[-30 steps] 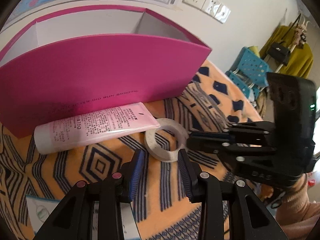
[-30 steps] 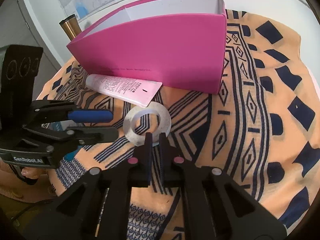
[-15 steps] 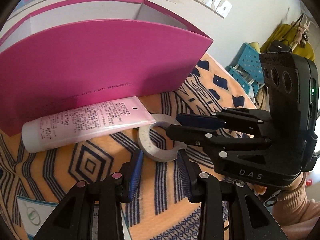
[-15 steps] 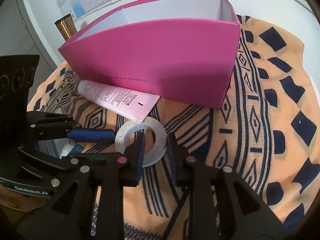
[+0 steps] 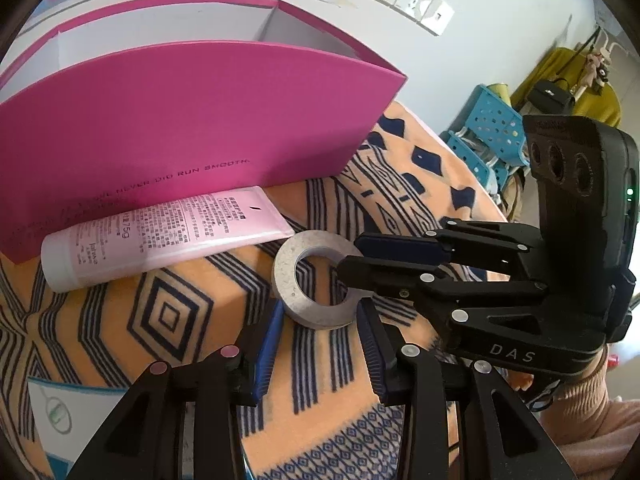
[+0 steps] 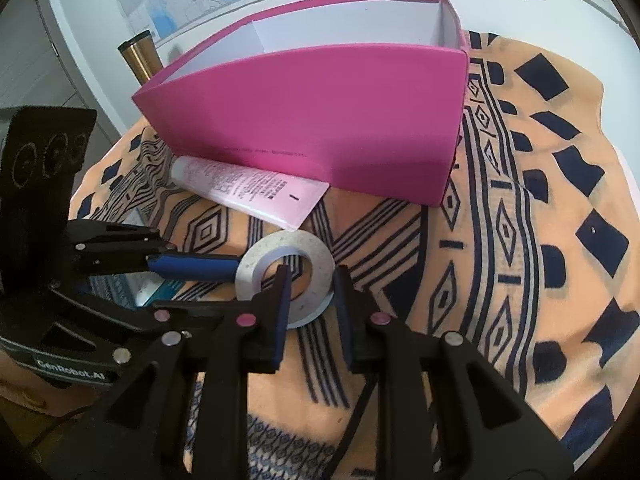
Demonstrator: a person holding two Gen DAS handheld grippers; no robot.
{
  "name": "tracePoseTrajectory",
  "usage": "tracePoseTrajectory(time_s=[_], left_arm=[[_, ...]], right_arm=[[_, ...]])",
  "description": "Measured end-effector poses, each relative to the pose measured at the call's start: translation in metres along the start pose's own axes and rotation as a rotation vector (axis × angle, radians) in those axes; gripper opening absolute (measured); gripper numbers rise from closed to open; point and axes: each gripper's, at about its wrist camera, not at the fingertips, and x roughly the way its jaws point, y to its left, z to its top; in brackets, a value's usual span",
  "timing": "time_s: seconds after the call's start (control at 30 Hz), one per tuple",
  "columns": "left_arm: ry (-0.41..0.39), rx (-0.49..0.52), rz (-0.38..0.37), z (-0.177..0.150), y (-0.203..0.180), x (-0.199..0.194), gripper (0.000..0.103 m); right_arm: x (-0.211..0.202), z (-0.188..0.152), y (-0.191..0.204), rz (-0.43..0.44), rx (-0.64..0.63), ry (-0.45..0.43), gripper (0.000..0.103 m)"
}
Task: Organize rigid objects
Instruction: 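Lift the tape roll with the right gripper off the blanket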
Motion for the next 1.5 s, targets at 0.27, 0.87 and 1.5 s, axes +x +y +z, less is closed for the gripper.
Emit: tracePoseTrajectory(time_s=[0.27, 0.87, 1.5], left_arm=[[0.008, 0.002, -0.010, -0.008, 0.001, -0.004, 0.037], [0.008, -0.014, -0.006, -0.008, 0.000, -0.004, 0.032], [-0.070, 0.038, 0.004, -0.001, -0.019, -0.028, 0.032]], right_arm=[[-0.003, -0.010, 0.004, 0.024, -0.003, 0.035, 0.025], [0.004, -0.010, 0.007, -0.016, -0.025, 0.014, 0.020], [-0.030, -0.007, 0.013, 0.000, -0.014, -0.081, 0.020]])
